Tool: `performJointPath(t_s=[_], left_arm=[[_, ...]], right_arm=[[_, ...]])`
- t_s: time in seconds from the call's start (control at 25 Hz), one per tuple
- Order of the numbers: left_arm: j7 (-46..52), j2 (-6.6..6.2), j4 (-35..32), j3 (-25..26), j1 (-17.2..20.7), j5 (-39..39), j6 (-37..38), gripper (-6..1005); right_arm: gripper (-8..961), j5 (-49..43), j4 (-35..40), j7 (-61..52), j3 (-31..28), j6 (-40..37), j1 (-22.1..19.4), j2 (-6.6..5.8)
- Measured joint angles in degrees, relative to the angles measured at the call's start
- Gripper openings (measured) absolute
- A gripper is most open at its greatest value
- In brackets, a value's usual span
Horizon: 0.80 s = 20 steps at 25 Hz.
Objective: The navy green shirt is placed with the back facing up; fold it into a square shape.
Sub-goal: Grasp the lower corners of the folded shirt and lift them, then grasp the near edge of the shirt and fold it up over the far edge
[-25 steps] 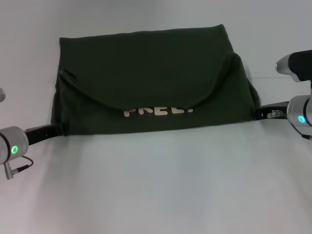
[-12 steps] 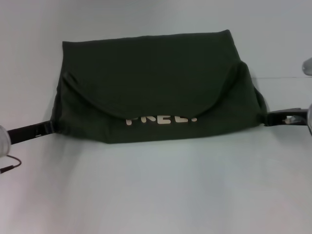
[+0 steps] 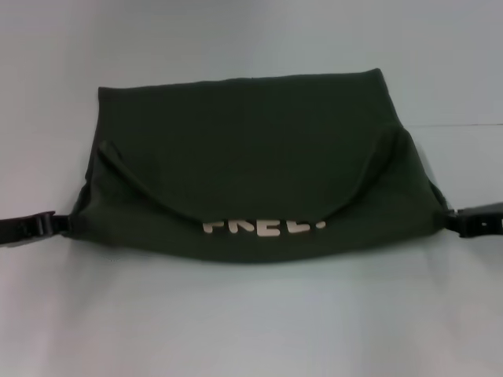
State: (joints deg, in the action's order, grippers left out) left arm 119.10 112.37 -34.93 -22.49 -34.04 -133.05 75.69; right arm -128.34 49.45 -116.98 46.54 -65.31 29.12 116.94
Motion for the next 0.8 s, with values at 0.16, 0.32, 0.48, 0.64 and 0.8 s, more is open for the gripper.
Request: performJointPath(t_s=[0.16,0.32,0.48,0.64,0.8], left_arm=[[0.54,-1.36,-2.8,5.01,0.39,-5.35,9.67,28],[0.58,-2.37,-4.88,7.77,0.89,-9.2,15.96,28],[0.37,-3.3,-6.35,9.93,1.02,-12.7,23.05,28],[0.27,-3.99,-7.24,10.08,0.84,-14.34,28.53,27],[0.41,-5.17,-8.11,10.54,-0.24,-14.76,31.88,27]], right_arm=[[26,0.82,0.41,4.67,-5.28,-8.66,-1.91,-0.75],[26,0.84,0.44,10.65,-11.78,-19.64,-3.75,-1.58],[26,0.83,0.48,14.97,-15.16,-28.89,-5.41,-2.24],[27,0.7,0.51,16.74,-16.37,-32.96,-6.14,-2.88],[36,1.11,0.02,16.94,-19.44,-33.91,-5.49,-3.97]])
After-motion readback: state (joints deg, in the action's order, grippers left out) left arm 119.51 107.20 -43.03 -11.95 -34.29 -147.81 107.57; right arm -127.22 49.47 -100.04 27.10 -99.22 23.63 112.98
